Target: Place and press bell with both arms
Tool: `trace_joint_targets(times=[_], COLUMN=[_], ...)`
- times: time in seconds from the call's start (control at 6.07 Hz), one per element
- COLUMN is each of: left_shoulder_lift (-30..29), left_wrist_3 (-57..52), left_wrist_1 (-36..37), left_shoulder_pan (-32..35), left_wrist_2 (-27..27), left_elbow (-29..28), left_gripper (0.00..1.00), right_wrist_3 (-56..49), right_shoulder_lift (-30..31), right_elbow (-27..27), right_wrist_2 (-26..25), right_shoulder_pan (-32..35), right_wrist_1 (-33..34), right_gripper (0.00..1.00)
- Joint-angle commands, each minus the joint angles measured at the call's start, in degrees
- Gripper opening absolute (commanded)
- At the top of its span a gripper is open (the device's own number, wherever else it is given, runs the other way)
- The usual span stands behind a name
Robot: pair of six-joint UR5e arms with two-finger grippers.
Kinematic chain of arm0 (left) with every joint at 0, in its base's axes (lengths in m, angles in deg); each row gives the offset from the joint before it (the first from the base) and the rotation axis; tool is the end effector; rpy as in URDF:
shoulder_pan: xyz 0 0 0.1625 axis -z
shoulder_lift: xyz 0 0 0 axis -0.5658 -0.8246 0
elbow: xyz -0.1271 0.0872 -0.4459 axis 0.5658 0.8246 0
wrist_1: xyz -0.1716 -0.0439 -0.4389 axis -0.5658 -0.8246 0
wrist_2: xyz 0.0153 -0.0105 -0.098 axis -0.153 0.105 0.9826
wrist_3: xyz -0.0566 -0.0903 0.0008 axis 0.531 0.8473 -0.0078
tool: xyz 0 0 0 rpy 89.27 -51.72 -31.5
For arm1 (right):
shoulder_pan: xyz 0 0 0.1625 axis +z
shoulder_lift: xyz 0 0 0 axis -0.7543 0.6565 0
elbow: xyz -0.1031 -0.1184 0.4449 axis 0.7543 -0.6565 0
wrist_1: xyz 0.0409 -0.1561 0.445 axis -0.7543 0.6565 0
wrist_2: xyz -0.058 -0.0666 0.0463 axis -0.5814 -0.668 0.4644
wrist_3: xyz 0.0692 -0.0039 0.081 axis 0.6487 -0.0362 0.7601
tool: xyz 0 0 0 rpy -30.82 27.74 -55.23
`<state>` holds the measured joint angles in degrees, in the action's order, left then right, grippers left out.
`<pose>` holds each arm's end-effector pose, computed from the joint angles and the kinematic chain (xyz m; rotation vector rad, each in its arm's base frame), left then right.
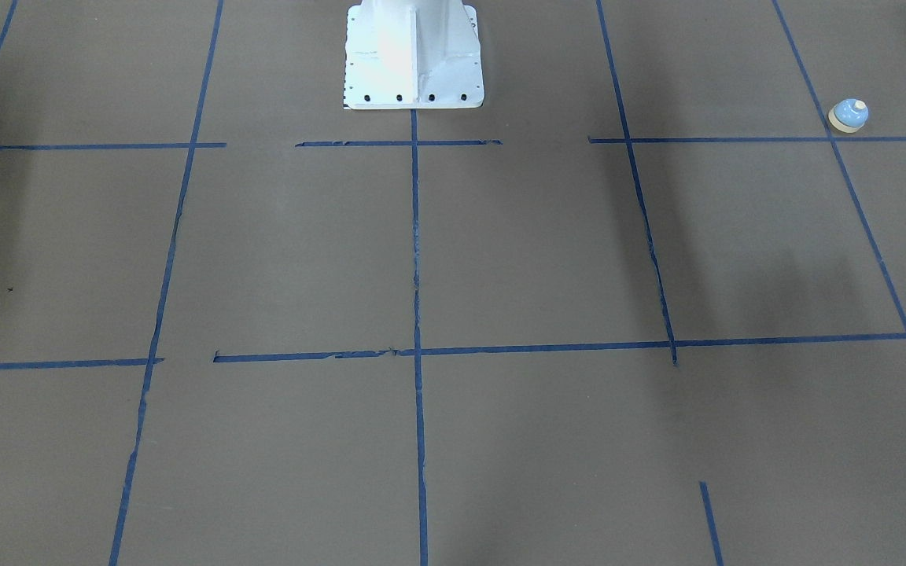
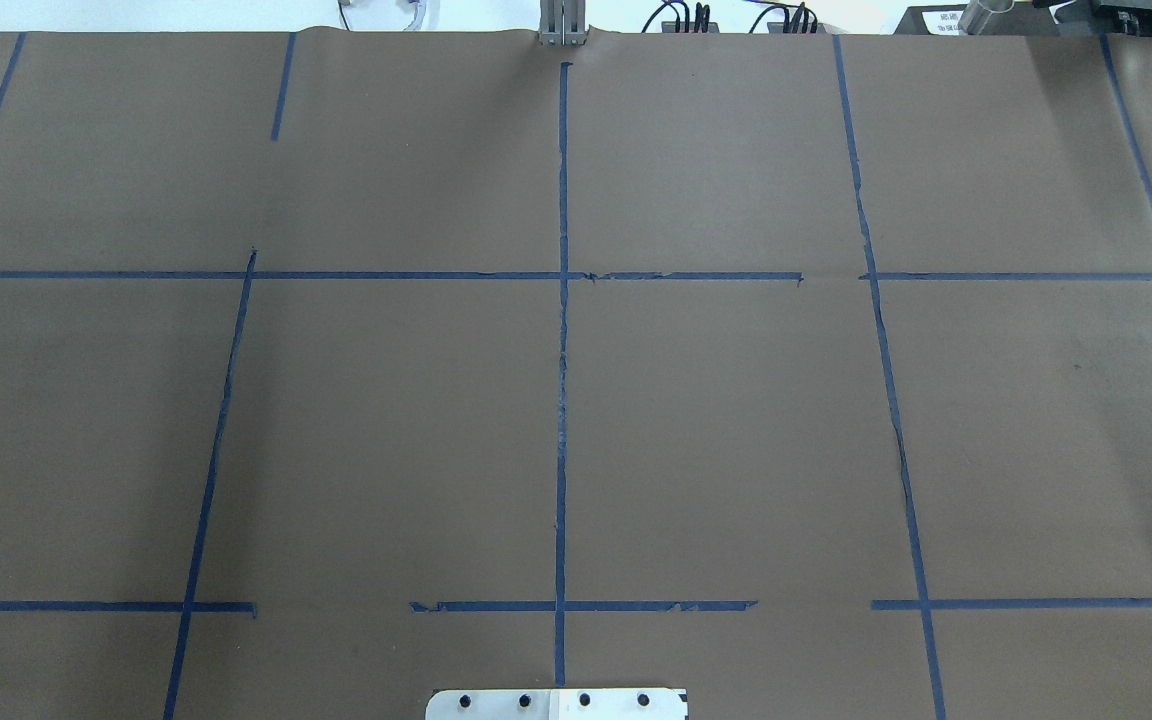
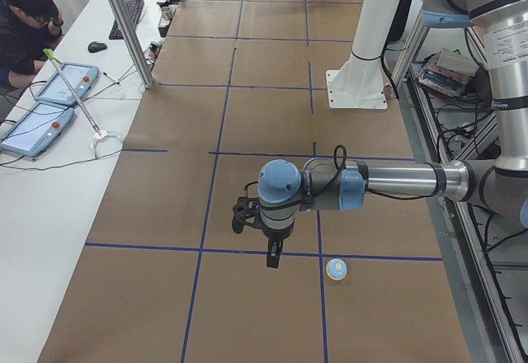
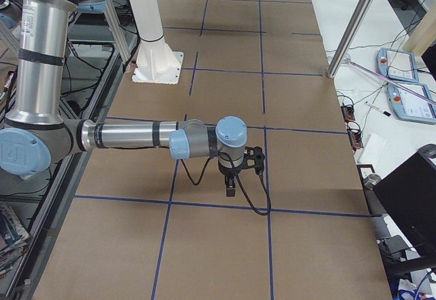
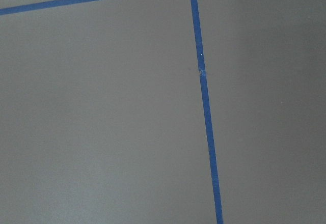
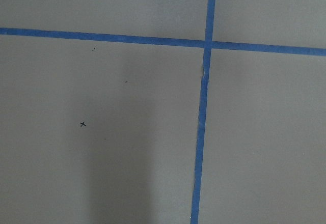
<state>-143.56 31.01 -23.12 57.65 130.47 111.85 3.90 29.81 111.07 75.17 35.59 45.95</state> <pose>-0.0758 -0.4075 0.6923 0.0434 0.7487 0.1176 0.0133 -0.4811 0.6668 0.0539 -0.7804 -0.0544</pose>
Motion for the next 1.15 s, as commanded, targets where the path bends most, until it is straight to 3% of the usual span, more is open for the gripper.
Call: trace_joint_targets(times=[0.0, 0.33, 0.66, 0.99], left_shoulder_lift=[0.4, -0.4, -4.8, -3.6], left_wrist_3=[-0.1, 0.5, 0.7, 3.1], left_wrist_1=[-0.2, -0.7, -7.8, -10.1], left_shoulder_pan=[0.0, -0.1, 0.0, -0.5], left_wrist_2=[-0.1, -0.3, 0.0, 1.4], left_elbow=[0.0, 0.2, -1.0, -0.9], left_gripper=[1.0, 1.0, 1.0, 1.0], right_wrist_3=[0.0, 0.0, 0.0, 0.1], right_shoulder_lift=[0.0, 0.0, 0.1, 0.2], right_elbow=[0.1, 0.4, 1.9, 2.6], right_wrist_2=[0.0, 0.0, 0.0, 0.0], right_shoulder_pan=[0.0, 0.0, 0.0, 0.1], right_wrist_1=[0.0, -0.1, -0.1, -0.1], right_gripper=[1.0, 1.0, 1.0, 1.0])
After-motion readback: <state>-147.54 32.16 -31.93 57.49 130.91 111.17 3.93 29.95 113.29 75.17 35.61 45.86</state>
